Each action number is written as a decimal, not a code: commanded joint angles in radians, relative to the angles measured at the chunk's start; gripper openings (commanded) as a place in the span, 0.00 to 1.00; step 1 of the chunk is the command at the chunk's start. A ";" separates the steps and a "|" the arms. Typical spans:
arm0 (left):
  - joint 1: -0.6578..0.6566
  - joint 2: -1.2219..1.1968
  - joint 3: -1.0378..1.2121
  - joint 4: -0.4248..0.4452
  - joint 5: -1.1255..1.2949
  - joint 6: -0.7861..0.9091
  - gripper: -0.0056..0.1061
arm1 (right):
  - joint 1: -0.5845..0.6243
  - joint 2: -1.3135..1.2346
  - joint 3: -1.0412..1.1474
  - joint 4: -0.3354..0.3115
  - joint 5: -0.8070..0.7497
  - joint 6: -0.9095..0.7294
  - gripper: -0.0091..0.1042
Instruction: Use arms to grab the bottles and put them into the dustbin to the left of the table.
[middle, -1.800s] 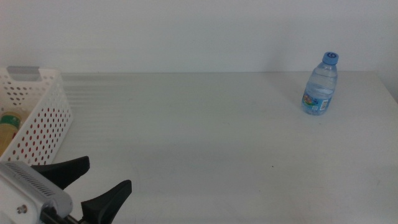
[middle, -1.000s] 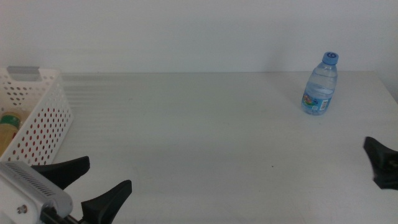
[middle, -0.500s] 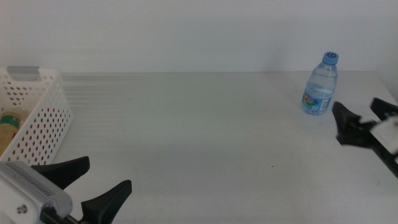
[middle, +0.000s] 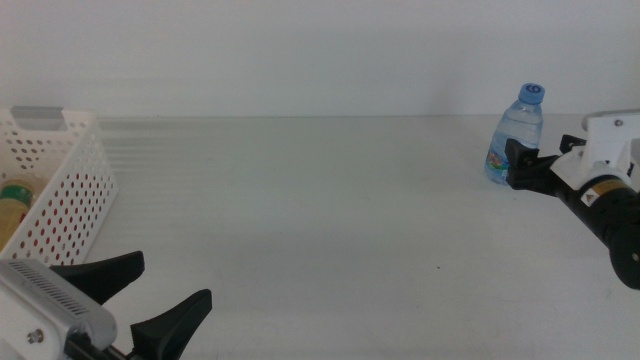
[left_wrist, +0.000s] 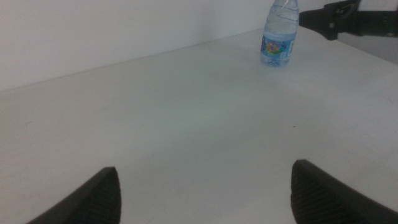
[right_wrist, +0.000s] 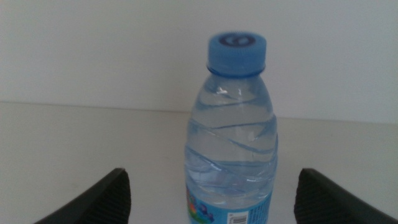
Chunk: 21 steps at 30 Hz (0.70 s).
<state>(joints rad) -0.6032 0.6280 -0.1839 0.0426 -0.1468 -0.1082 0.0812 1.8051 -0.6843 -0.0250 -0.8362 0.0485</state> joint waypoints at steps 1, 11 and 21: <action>-0.005 -0.001 -0.026 -0.007 -0.082 -0.009 0.86 | -0.006 -0.015 -0.055 0.012 -0.052 -0.012 0.92; -0.005 -0.001 -0.026 -0.007 -0.082 -0.009 0.86 | -0.006 0.109 -0.163 0.074 -0.057 -0.134 0.92; -0.005 -0.001 -0.026 -0.007 -0.082 -0.009 0.86 | -0.006 0.202 -0.285 0.075 -0.063 -0.154 0.92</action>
<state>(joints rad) -0.6032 0.6280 -0.1839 0.0426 -0.1468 -0.1082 0.0812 2.0473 -0.9291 0.0530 -0.8214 -0.0929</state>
